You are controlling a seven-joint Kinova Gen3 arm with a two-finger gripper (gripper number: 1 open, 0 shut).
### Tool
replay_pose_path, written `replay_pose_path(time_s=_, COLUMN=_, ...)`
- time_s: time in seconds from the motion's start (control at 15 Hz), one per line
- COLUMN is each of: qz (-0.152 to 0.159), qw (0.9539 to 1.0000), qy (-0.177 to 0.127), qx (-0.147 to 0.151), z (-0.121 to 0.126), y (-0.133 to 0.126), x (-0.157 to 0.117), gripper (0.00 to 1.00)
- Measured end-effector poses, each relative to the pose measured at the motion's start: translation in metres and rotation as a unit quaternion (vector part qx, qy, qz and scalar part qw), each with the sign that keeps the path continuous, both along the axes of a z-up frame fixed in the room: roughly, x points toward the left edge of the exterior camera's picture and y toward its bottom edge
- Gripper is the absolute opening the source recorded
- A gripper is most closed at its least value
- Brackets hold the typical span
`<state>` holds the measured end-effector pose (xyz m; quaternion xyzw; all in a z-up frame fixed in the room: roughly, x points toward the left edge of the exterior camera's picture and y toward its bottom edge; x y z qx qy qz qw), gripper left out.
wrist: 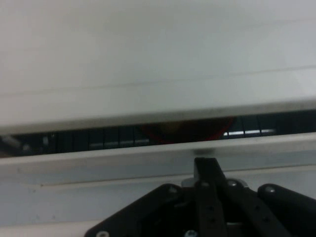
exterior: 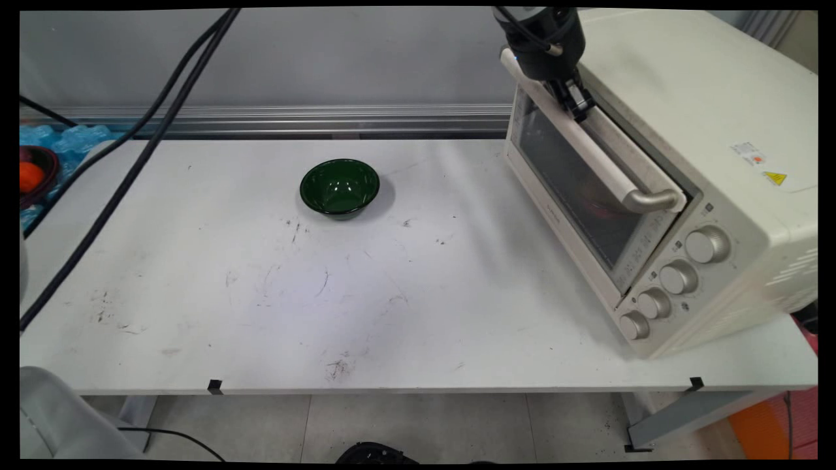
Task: Open the oven
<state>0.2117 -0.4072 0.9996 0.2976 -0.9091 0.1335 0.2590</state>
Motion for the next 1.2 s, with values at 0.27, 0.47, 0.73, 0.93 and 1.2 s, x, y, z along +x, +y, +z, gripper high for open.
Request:
replay_pose_path(time_s=0.27, qz=0.003, qw=0.9999, qy=-0.009, qx=0.009, z=-0.001, y=0.008, x=0.007, gripper=0.00)
replay_pose_path(time_s=0.47, qz=0.006, qw=0.9997, qy=-0.014, qx=0.017, z=-0.003, y=0.013, x=0.012, gripper=0.00)
replay_pose_path(time_s=0.73, qz=0.010, qw=0.9992, qy=-0.022, qx=0.031, z=-0.008, y=0.021, x=0.022, gripper=0.00)
replay_pose_path(time_s=0.93, qz=0.011, qw=0.9988, qy=-0.027, qx=0.039, z=-0.012, y=0.027, x=0.027, gripper=0.00)
replay_pose_path(time_s=1.2, qz=0.012, qw=0.9981, qy=-0.032, qx=0.052, z=-0.018, y=0.033, x=0.033, gripper=0.00)
